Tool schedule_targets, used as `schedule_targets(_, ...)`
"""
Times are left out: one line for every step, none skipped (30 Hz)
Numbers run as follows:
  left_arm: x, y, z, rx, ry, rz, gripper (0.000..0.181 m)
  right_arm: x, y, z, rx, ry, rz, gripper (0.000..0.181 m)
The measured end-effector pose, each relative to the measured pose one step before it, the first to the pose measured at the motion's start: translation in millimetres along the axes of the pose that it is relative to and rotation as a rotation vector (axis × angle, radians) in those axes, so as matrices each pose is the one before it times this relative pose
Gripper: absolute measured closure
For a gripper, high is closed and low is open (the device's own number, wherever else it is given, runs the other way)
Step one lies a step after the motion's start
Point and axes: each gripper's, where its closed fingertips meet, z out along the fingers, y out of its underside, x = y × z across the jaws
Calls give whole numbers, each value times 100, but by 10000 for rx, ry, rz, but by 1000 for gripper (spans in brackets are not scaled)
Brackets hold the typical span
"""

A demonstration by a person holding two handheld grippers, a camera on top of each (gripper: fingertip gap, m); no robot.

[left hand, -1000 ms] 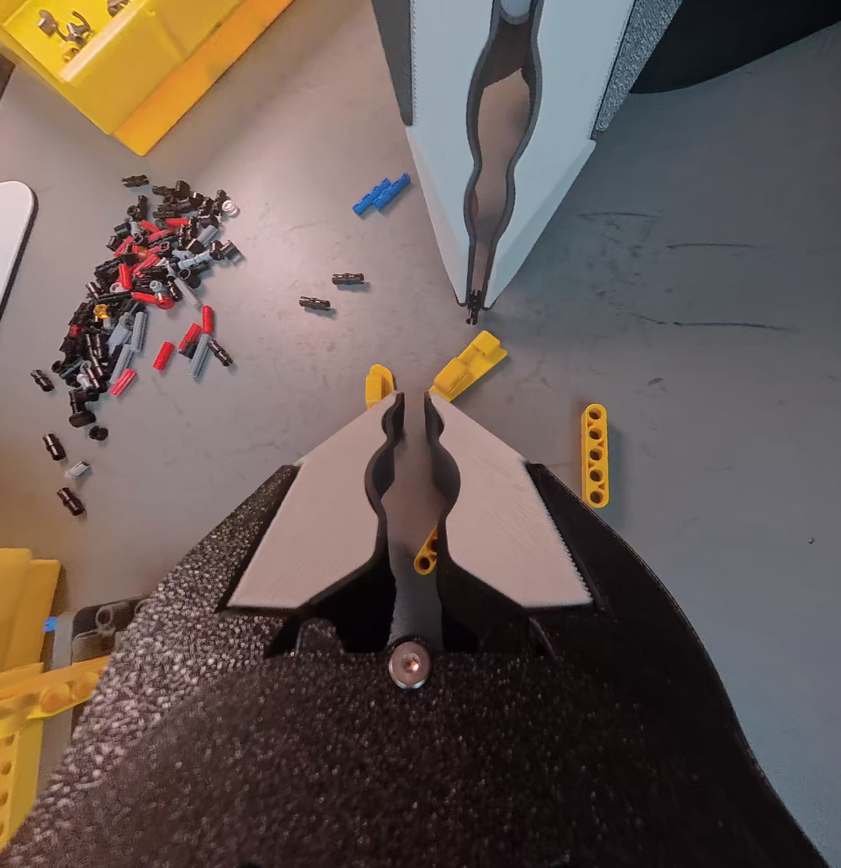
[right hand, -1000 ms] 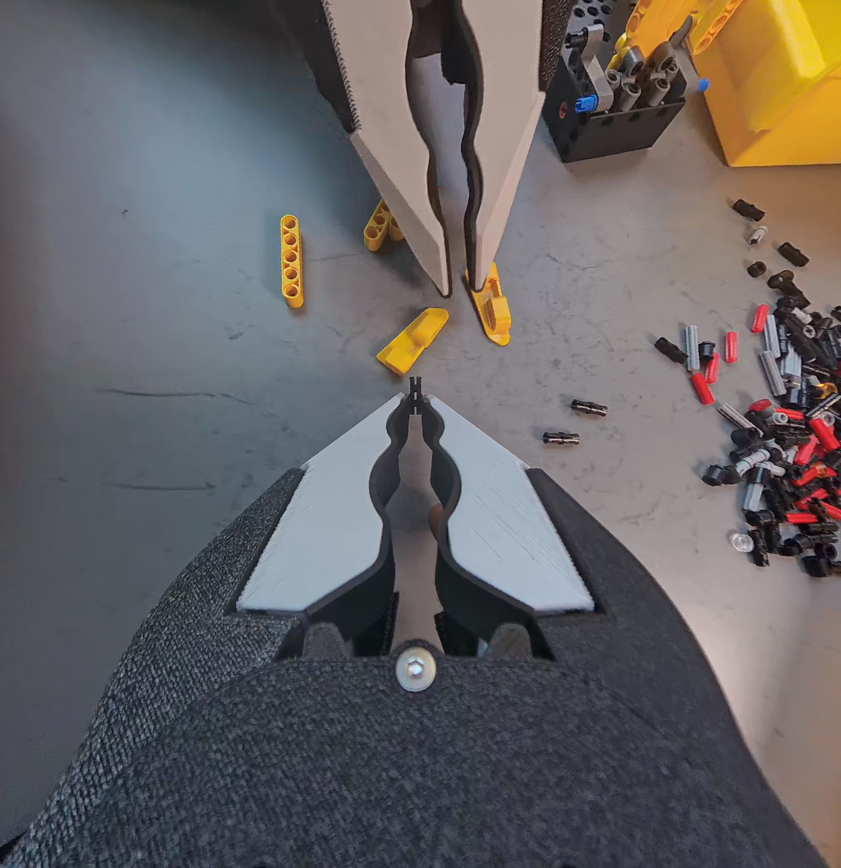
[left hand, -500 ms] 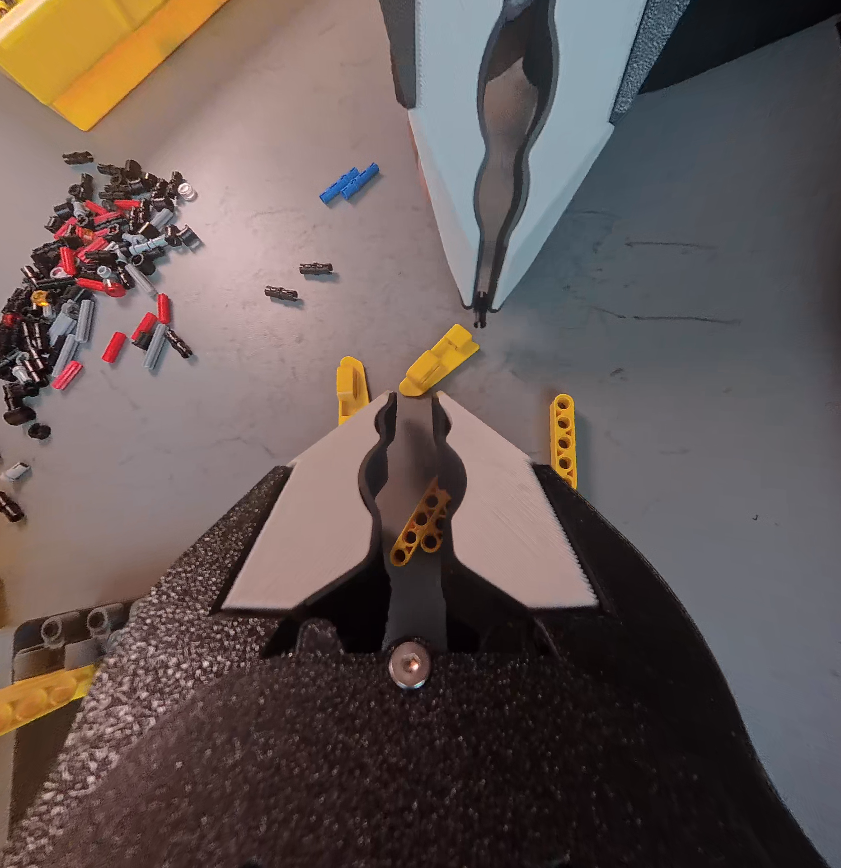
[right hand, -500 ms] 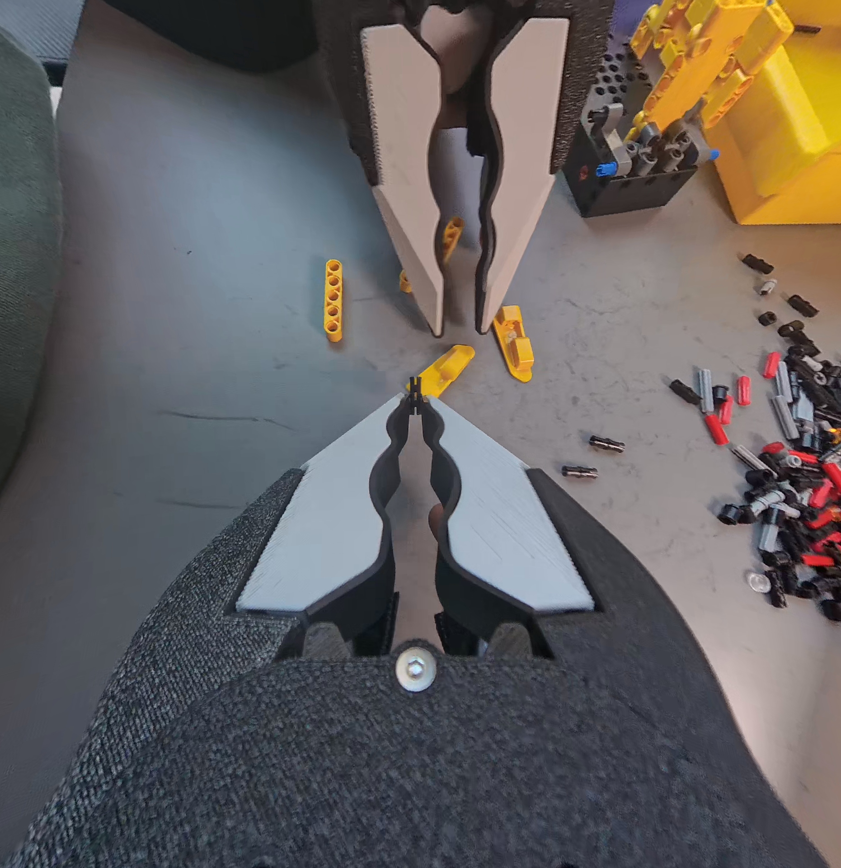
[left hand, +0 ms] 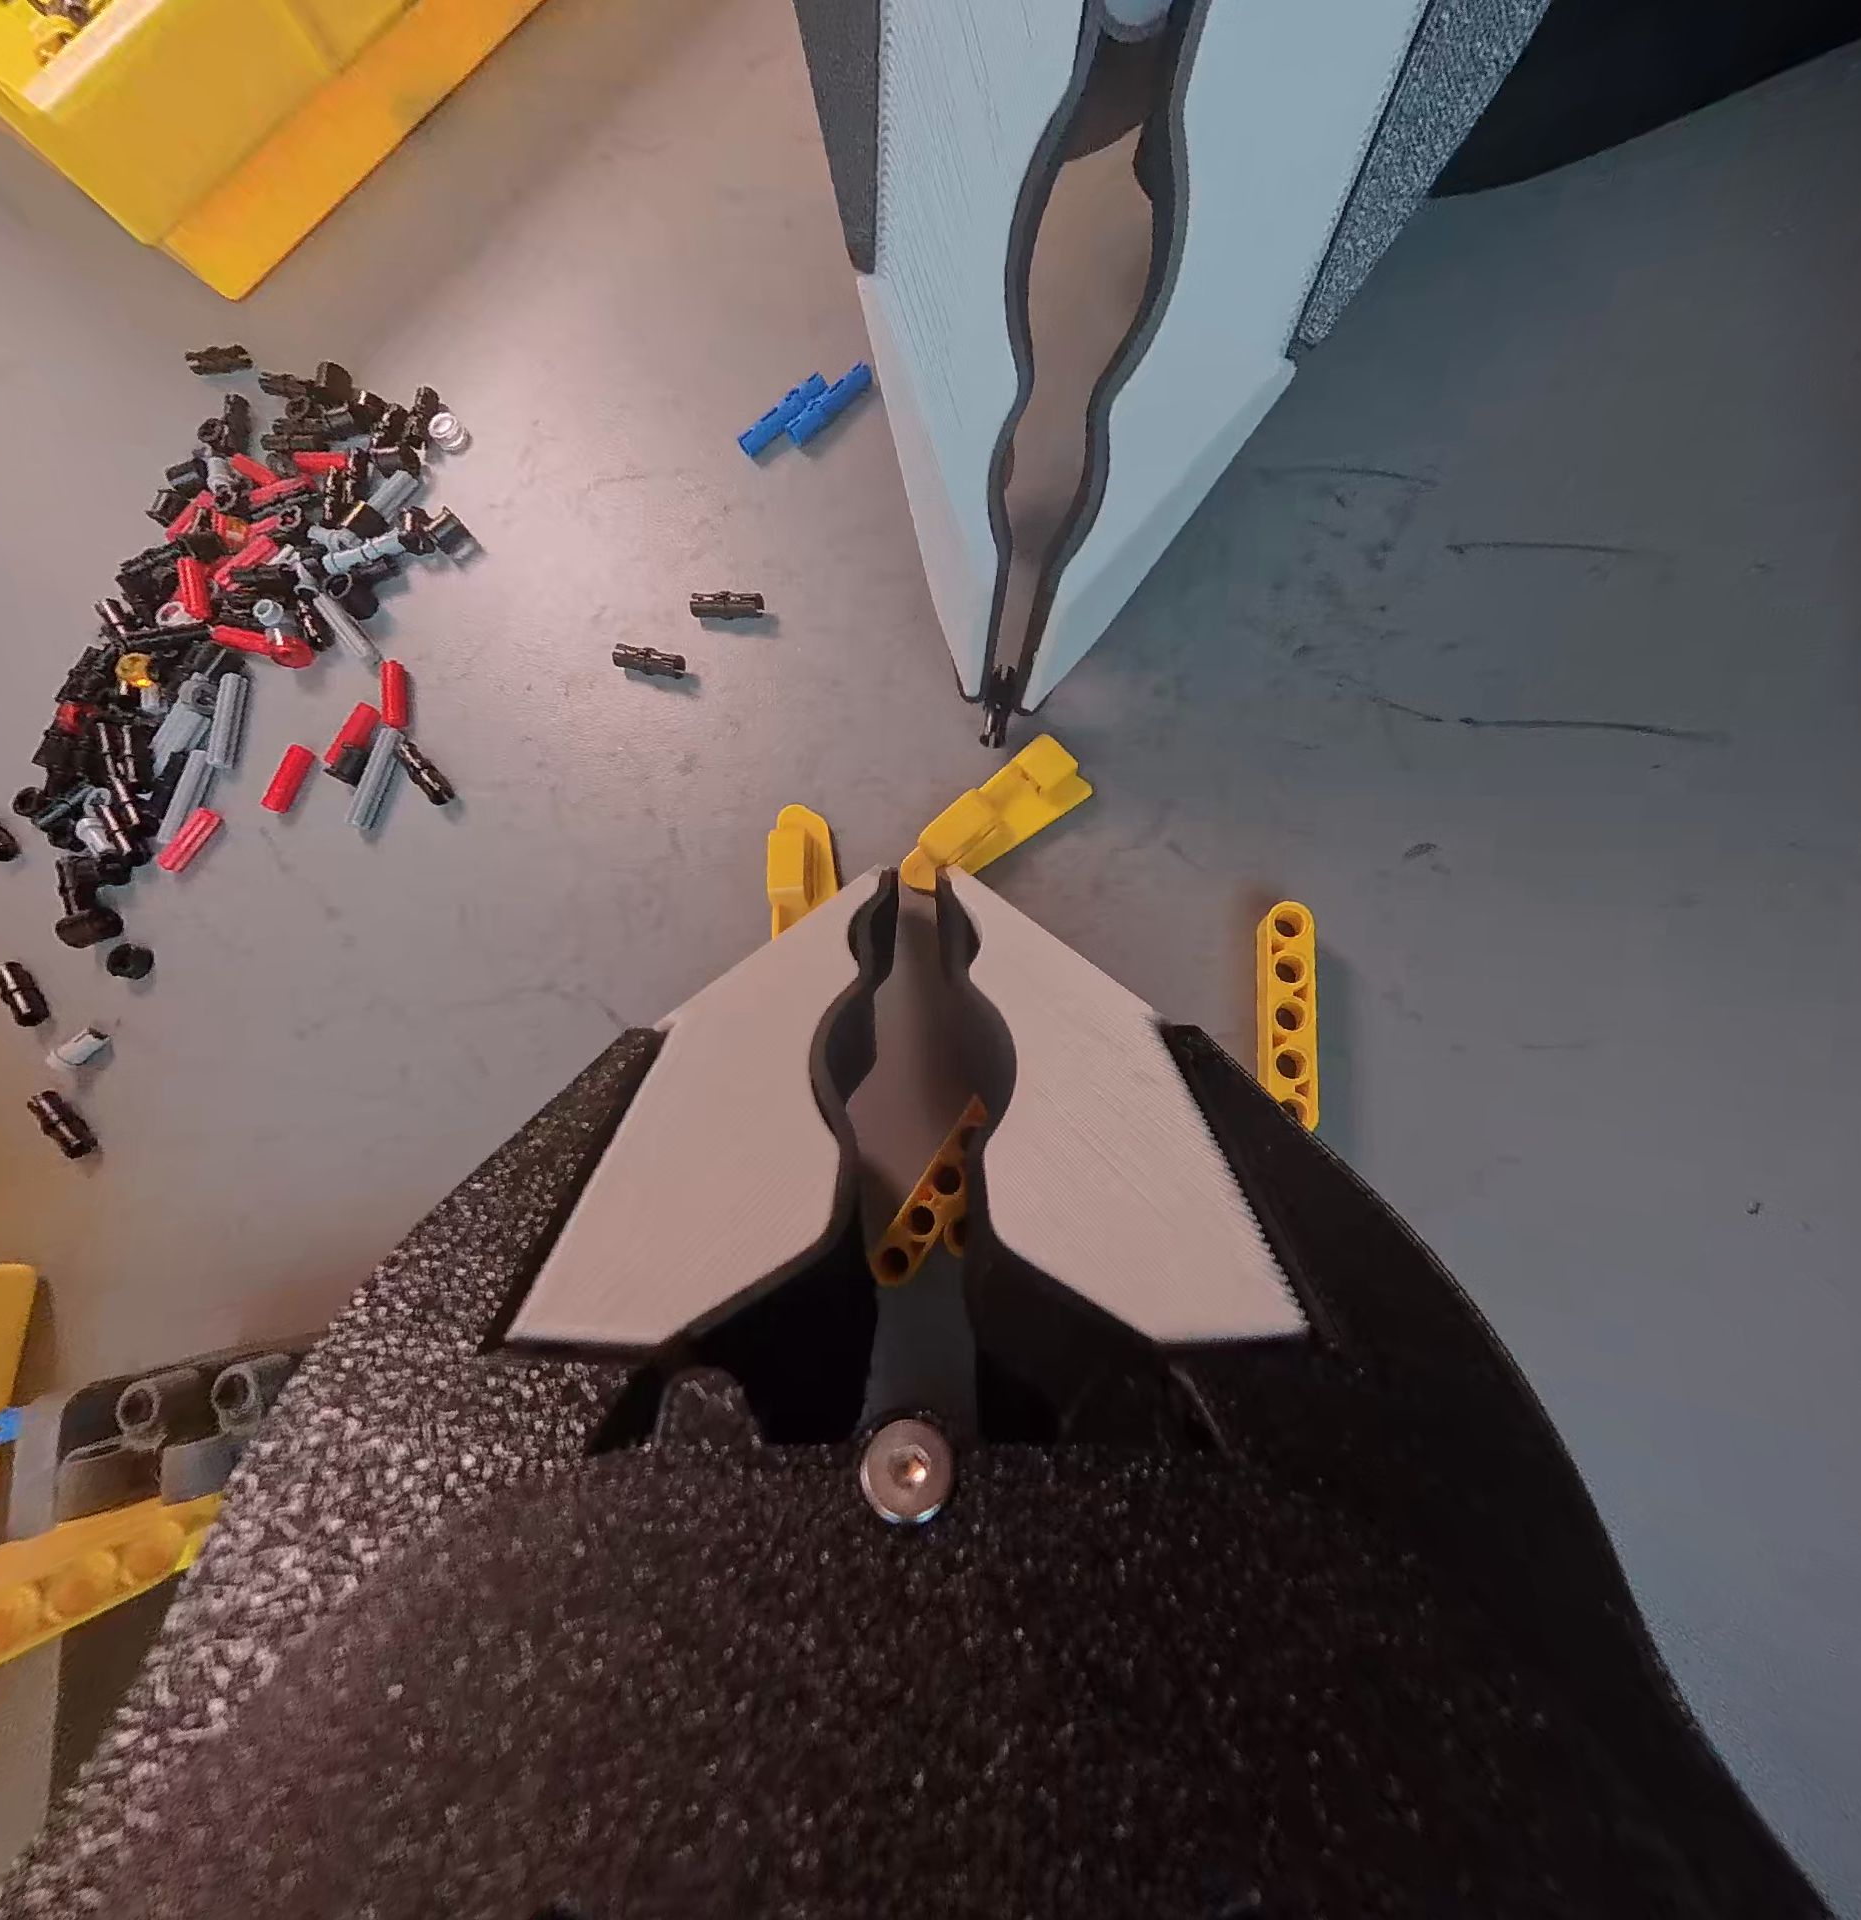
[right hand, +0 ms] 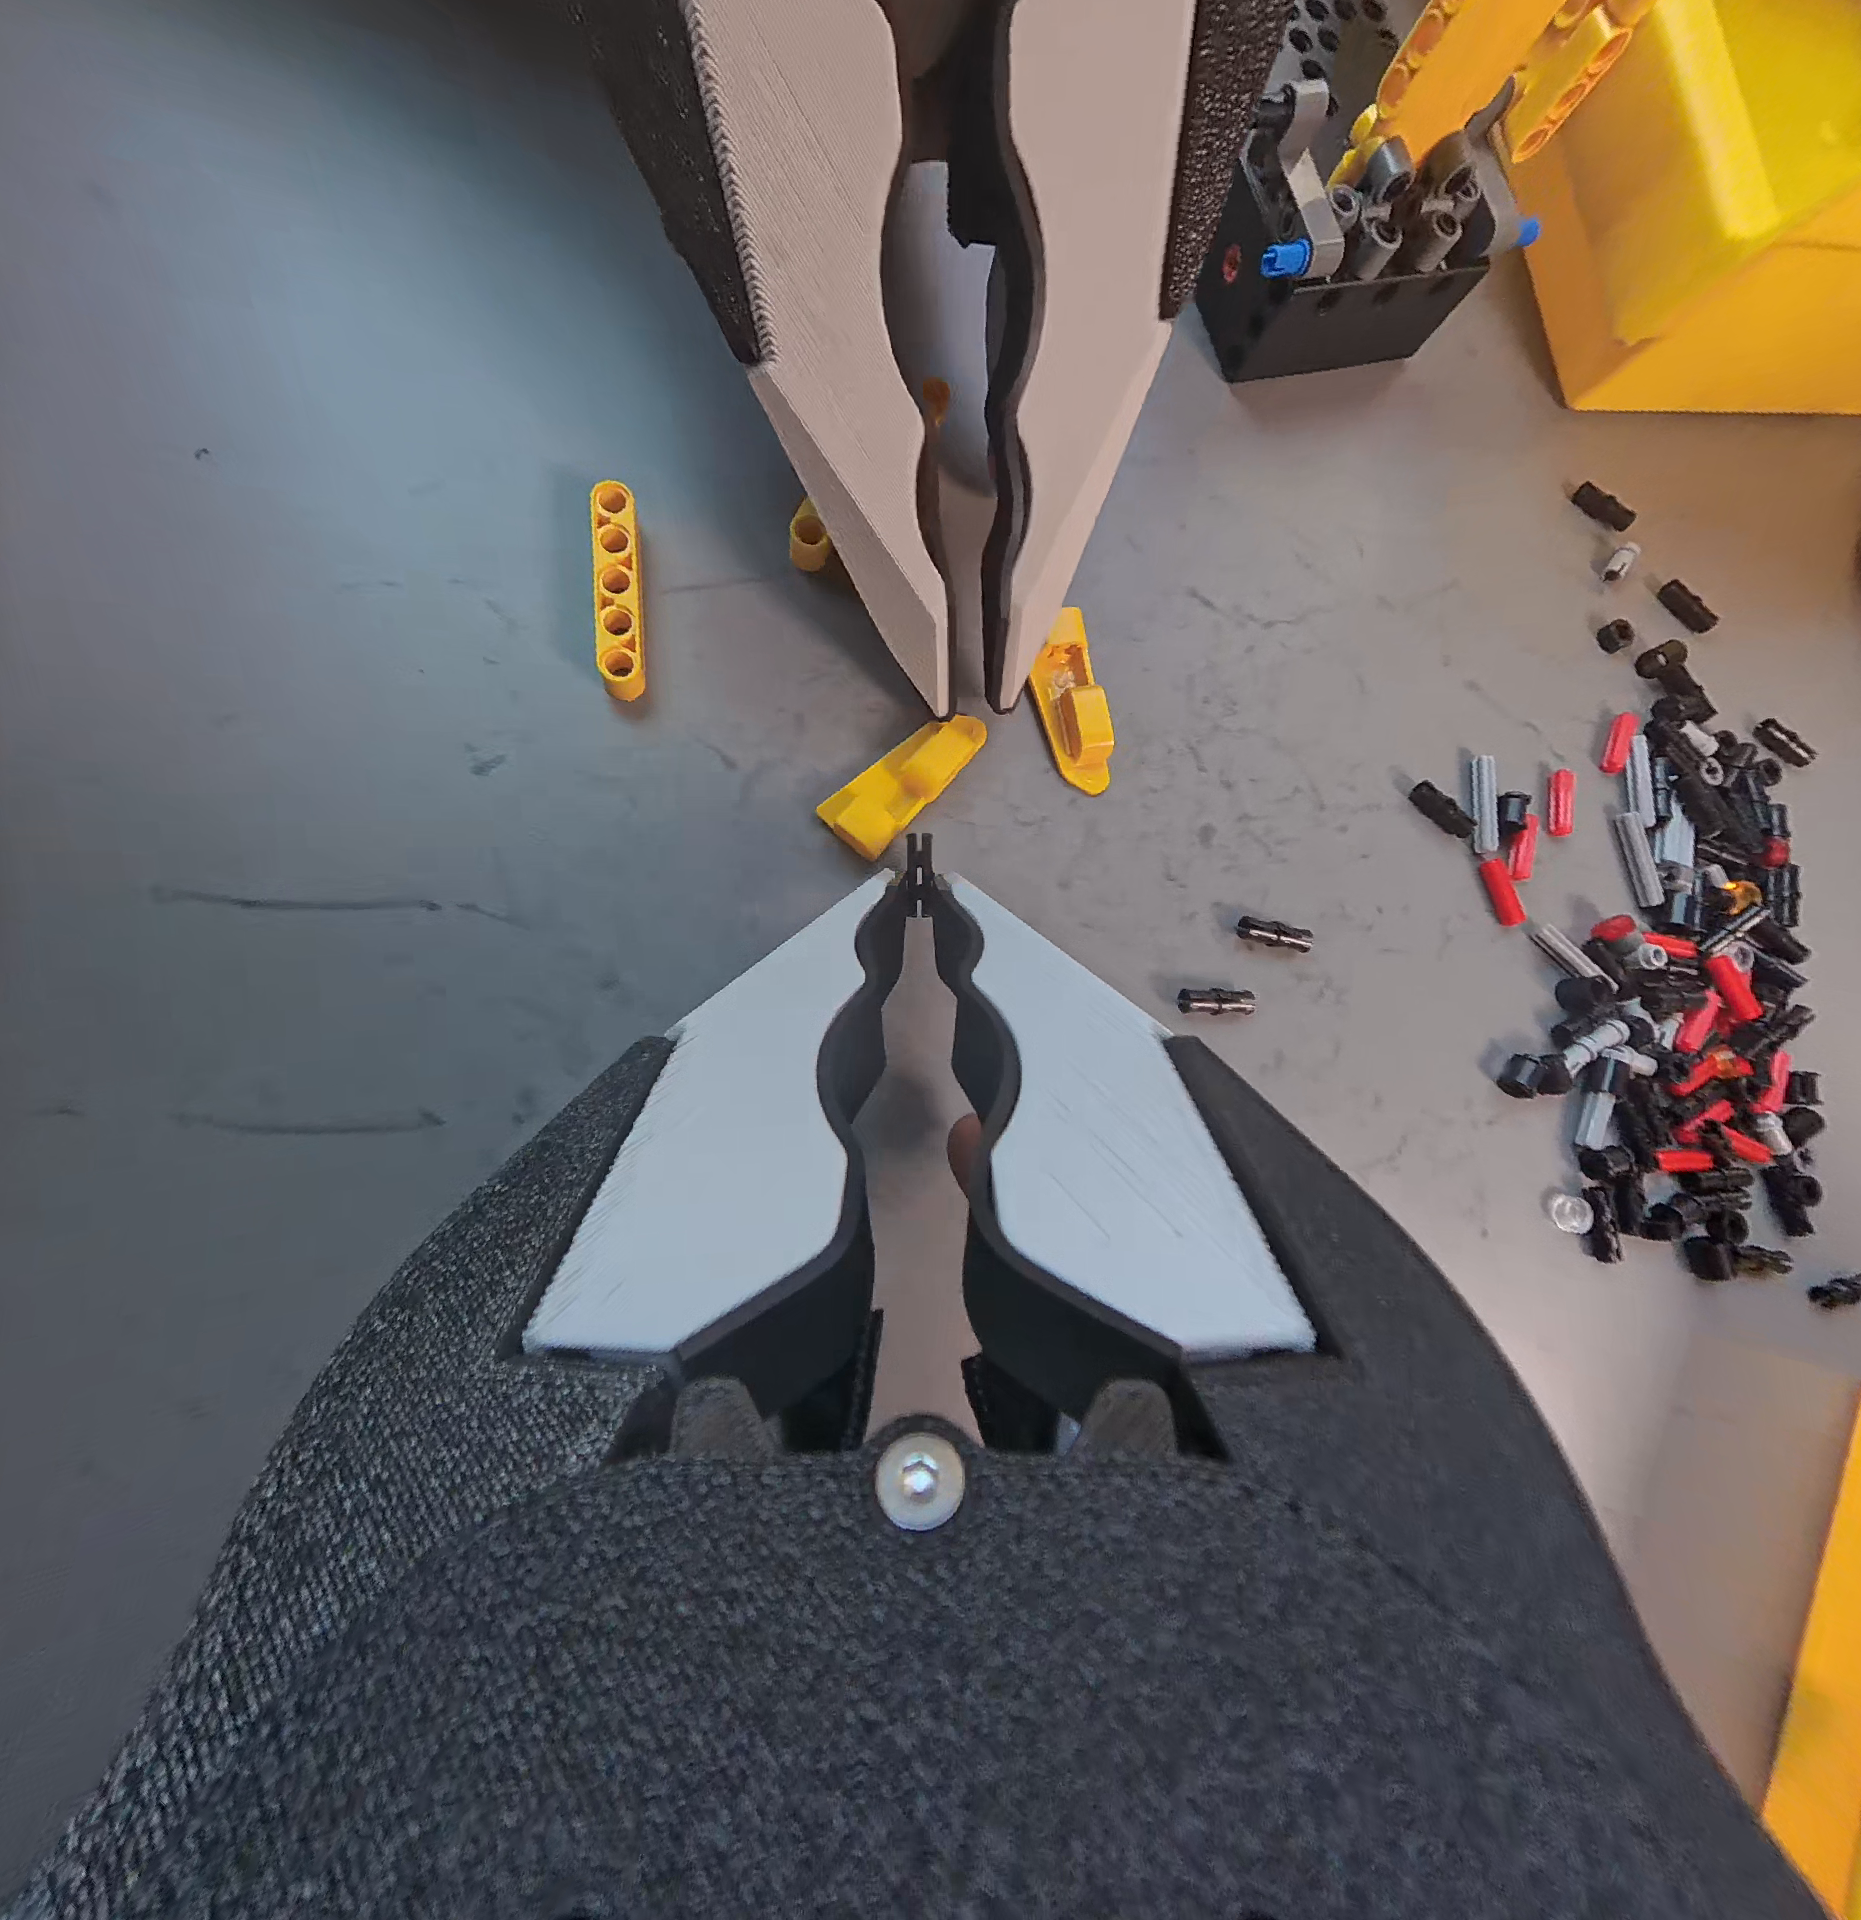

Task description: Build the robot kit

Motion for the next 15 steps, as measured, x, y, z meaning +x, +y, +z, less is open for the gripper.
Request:
schedule_targets(-51, -3, 29, -12, -33, -1, 176, -179, -130, 56, -6, -43, -58, 177)
schedule_targets(-46, 12, 34, -22, -31, 5, 176, -213, -190, 36, 27, -67, -55, 177)
schedule_targets(-92, 0, 36, -12, -64, 17, 175, -234, -188, 33, 29, -76, -48, 177)
schedule_targets(-148, -16, 27, 1, -102, 22, 175, -207, -181, 41, 28, -56, -47, 177)
schedule_targets(-184, -30, 11, 12, -115, 8, 175, -191, -207, 46, 46, -52, -45, 177)
schedule_targets(-176, -43, -17, 29, -85, -23, 175, -208, -221, 51, 63, -64, -39, 177)
schedule_targets(-99, -56, -34, 44, -19, -52, 175, -183, -233, 77, 70, -57, -37, 177)
schedule_targets(-50, -77, -75, 67, 14, -64, 175, -162, -169, 69, 64, -52, -36, 177)
schedule_targets(-78, -115, -121, 100, 4, -63, 174, -109, -101, 12, 65, -52, -17, 177)
schedule_targets(-26, -129, -146, 120, 31, -58, 173, -8, -60, -55, 84, -43, 43, 177)
schedule_targets(78, -108, -152, 112, 105, -64, 172, 85, -1, -120, 84, -35, 106, 177)
schedule_targets(117, -79, -157, 92, 128, -79, 170, 227, 8, -193, 100, 21, 128, 177)
schedule_targets(148, -64, -146, 84, 142, -60, 166, 337, 6, -253, 113, 74, 139, 177)
schedule_targets(293, -24, -123, 58, 216, -24, 163, 370, 71, -270, 65, 86, 158, 177)
schedule_targets(355, 31, -69, 11, 247, -16, 159, 373, 140, -246, 12, 105, 134, 177)
